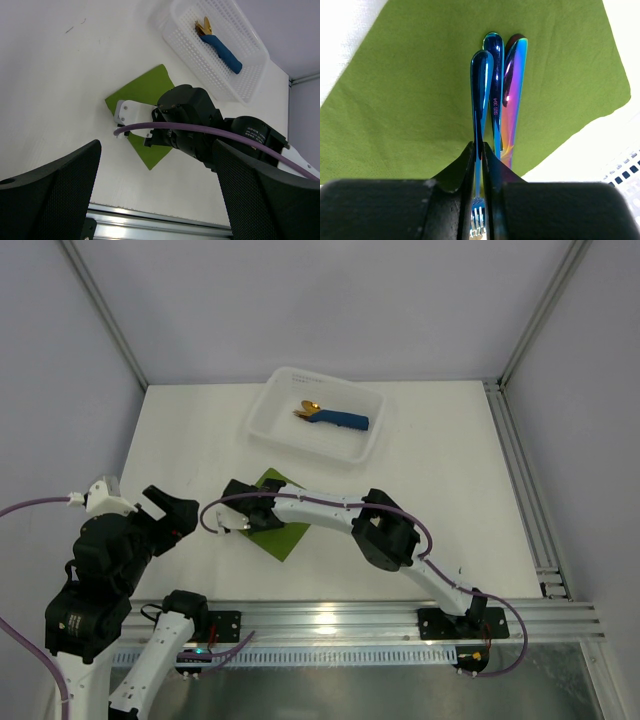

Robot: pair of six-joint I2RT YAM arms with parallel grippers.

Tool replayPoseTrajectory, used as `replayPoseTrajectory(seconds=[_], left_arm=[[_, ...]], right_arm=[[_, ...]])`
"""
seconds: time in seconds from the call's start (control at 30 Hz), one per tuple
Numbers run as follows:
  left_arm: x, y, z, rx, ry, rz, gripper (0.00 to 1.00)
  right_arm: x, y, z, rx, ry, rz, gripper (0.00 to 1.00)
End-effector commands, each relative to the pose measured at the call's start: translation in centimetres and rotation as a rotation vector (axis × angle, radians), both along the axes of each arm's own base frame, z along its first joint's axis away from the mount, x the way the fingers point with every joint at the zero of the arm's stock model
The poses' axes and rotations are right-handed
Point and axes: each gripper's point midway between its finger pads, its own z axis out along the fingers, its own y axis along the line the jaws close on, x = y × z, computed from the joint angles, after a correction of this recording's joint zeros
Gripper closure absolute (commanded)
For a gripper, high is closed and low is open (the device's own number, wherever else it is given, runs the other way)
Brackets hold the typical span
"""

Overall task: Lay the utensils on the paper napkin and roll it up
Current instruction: Place the utensils on the napkin.

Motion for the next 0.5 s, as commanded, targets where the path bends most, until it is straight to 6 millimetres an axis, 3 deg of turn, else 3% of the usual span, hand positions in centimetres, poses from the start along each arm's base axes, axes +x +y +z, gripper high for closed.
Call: replayPoseTrajectory(seconds=[0.0,0.47], left_arm=[[-0.02,-0.13,0.39,0.01,-0.012,-0.017,0.07],[-0.02,-0.17,0.35,0.007,-0.009,-0.017,0.07]], right_arm=[[0.78,0.54,1.1,0.023,-0.036,0.001,0.85],[0.92,0.64,1.69,0.037,-0.043,0.0,0.81]])
